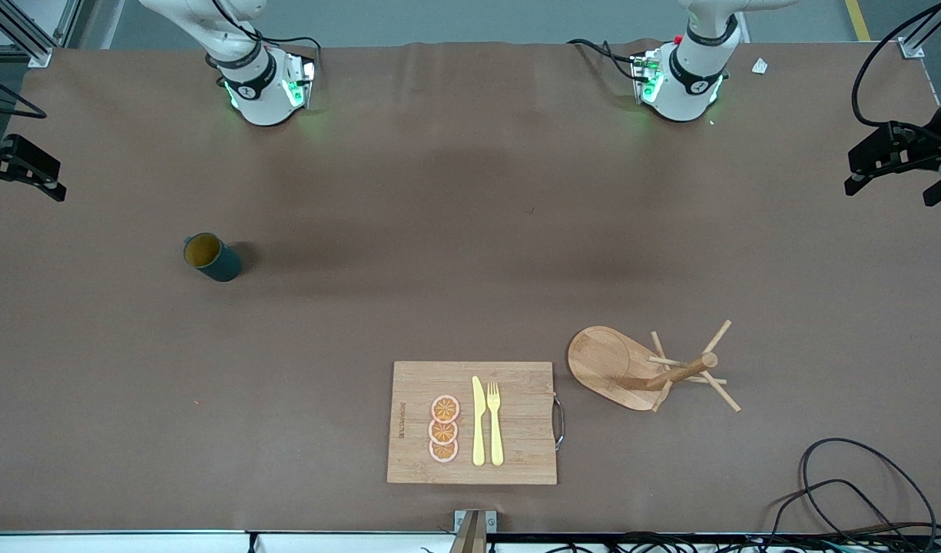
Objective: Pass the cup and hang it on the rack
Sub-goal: 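Move the right gripper toward the teal mug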
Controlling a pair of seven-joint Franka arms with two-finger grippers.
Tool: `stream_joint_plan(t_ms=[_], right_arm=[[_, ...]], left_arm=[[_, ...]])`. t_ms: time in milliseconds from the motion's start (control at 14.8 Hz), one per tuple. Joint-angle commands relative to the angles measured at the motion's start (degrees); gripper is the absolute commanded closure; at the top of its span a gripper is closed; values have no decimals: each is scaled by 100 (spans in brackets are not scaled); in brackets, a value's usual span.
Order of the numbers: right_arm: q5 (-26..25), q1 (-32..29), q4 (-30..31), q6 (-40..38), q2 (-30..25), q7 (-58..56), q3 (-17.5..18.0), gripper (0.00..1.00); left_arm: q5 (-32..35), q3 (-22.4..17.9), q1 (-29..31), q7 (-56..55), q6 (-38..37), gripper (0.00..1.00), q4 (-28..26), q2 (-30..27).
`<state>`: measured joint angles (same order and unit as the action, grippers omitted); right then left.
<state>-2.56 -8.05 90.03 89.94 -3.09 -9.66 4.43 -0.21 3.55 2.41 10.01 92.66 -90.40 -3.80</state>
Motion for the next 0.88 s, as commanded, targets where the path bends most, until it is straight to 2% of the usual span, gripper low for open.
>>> stream_joint_plan(t_ms=[0, 472, 675, 810], right_arm=[[28, -30, 32, -64, -25, -45, 32, 0], [89, -65, 85, -222, 80, -19, 23, 0], [326, -117, 523, -178, 54, -54, -3, 0], [335, -126, 1207, 276, -156, -54, -3, 0]], left_arm=[[-23, 31, -4, -165, -108, 0, 101, 2], [-14, 32, 5, -141, -187, 0, 92, 11], [-23, 32, -4, -114, -205, 0, 232, 99], [-14, 40, -48, -149, -205, 0, 251, 108]])
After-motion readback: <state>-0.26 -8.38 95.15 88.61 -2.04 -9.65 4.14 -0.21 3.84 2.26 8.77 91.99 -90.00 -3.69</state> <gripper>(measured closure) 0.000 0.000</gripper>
